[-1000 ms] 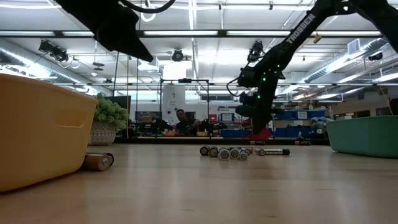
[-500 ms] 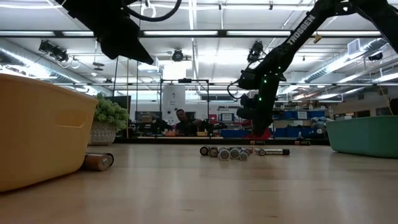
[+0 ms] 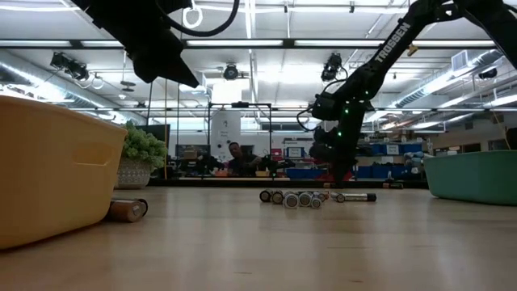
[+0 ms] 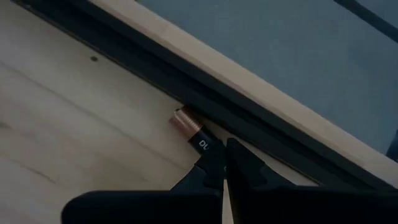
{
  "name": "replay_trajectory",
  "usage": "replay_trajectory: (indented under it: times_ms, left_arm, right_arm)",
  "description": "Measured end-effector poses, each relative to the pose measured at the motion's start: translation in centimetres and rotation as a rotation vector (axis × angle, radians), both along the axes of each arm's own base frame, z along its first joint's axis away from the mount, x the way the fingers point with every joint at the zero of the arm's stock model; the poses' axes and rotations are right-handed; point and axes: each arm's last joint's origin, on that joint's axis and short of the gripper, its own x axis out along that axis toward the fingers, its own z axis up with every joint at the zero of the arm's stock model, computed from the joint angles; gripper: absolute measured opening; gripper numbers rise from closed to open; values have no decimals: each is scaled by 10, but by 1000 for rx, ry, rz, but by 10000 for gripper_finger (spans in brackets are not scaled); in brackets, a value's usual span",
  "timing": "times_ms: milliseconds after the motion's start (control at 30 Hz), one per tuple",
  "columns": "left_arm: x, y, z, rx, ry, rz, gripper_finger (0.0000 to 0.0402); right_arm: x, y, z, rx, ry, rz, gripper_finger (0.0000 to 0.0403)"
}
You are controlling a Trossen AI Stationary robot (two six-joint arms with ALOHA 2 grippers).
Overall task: Sort batteries
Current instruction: Put the black battery into the yellow bin
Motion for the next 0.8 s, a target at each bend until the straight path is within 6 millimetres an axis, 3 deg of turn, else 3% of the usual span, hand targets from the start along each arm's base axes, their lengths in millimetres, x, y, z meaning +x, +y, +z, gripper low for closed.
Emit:
replay_trajectory:
  times_ms: [533, 800]
  left_arm:
    - [0, 0, 0, -5, -3, 0, 85]
    - [0, 0, 0, -10, -9, 2, 85]
  right_arm:
    - [9, 16, 0, 33, 10, 130, 5]
    - [6, 10, 12, -32, -4, 174, 5]
